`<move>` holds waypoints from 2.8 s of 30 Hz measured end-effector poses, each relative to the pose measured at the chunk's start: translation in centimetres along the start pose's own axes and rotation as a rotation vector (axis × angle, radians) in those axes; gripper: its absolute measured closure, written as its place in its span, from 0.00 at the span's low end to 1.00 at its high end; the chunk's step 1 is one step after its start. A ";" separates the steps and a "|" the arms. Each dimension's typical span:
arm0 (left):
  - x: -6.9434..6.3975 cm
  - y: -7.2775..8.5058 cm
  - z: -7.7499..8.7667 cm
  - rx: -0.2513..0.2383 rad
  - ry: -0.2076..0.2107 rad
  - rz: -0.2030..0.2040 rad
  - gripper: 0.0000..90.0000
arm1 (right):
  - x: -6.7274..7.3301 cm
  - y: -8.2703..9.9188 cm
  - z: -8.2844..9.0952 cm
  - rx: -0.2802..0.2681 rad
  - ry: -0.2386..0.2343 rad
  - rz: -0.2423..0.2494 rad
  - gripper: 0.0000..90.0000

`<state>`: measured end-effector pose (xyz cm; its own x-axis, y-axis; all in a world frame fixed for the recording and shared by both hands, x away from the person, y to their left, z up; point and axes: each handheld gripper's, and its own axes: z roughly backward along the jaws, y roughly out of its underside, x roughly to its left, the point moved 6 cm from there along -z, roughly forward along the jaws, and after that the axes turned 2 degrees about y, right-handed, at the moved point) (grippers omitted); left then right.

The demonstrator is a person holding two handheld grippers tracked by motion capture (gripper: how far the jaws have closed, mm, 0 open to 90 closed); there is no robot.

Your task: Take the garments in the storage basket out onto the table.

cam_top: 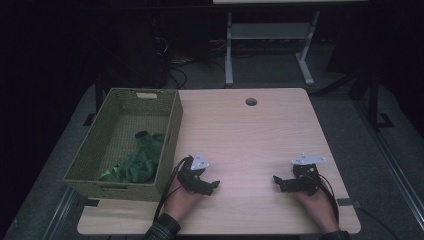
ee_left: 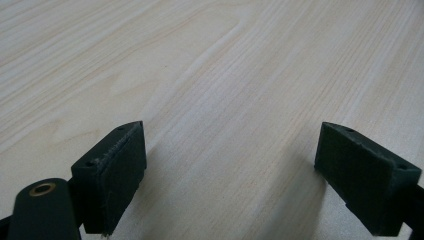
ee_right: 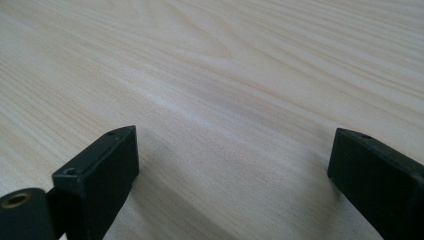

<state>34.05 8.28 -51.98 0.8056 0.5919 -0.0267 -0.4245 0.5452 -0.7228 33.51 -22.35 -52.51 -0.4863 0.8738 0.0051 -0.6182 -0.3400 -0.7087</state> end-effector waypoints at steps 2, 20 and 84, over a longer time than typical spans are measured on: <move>0.0 0.0 0.0 0.000 0.001 -0.001 0.14 | 0.0 0.0 0.0 0.001 0.000 -0.001 0.06; 0.1 -1.0 1.7 0.010 0.038 0.016 0.15 | 0.0 0.0 0.0 0.000 0.000 -0.001 0.06; 2.3 -7.2 11.0 0.104 0.103 -0.019 0.42 | 0.0 0.0 0.0 -0.001 0.000 -0.001 0.06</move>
<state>34.46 12.22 -39.26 0.8499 0.5196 -0.0880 -0.4447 0.6175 -0.6488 33.51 -22.33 -52.51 -0.4856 0.8742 0.0063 -0.6181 -0.3382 -0.7096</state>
